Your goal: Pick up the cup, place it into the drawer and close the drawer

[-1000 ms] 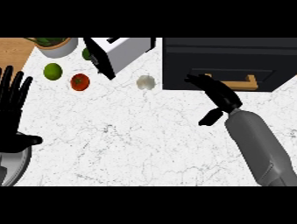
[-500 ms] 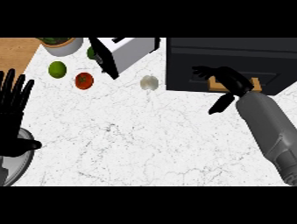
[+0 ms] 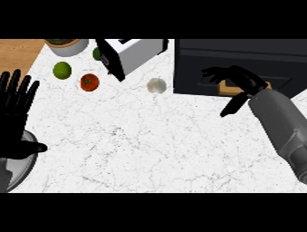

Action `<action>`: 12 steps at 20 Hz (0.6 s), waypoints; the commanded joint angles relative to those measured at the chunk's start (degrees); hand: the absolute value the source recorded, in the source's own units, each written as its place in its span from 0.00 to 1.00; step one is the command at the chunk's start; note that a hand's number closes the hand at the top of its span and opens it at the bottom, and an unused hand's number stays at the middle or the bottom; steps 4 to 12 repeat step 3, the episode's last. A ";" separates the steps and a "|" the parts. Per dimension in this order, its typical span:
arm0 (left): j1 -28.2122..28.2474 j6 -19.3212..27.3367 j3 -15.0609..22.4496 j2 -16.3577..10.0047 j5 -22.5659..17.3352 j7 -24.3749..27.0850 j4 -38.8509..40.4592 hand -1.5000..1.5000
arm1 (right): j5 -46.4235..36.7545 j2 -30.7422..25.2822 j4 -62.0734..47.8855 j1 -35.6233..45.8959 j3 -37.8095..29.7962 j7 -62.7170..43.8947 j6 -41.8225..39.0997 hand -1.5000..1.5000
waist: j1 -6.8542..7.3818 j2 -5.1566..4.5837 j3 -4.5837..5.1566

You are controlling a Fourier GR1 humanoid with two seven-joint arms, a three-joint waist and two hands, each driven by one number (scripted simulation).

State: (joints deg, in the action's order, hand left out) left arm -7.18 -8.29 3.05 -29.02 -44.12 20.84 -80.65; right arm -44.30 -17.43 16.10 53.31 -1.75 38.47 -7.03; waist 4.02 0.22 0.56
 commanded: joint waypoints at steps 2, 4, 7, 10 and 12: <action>0.95 -0.98 -0.25 -0.21 1.11 1.05 0.81 0.00 | -0.48 -3.44 -4.57 1.98 -1.87 -3.84 4.29 0.00 | 1.16 -2.38 -0.74; -1.91 0.46 0.10 0.35 1.24 -0.33 1.30 0.00 | -0.27 -3.17 -4.67 3.93 -2.08 -4.36 3.07 0.00 | 0.47 -2.33 -0.74; -1.91 0.46 0.10 0.35 1.24 -0.33 1.30 0.00 | -0.27 -3.17 -4.67 3.93 -2.08 -4.36 3.07 0.00 | 0.47 -2.33 -0.74; -1.91 0.46 0.10 0.35 1.24 -0.33 1.30 0.00 | -0.27 -3.17 -4.67 3.93 -2.08 -4.36 3.07 0.00 | 0.47 -2.33 -0.74; -1.91 0.46 0.10 0.35 1.24 -0.33 1.30 0.00 | -0.27 -3.17 -4.67 3.93 -2.08 -4.36 3.07 0.00 | 0.47 -2.33 -0.74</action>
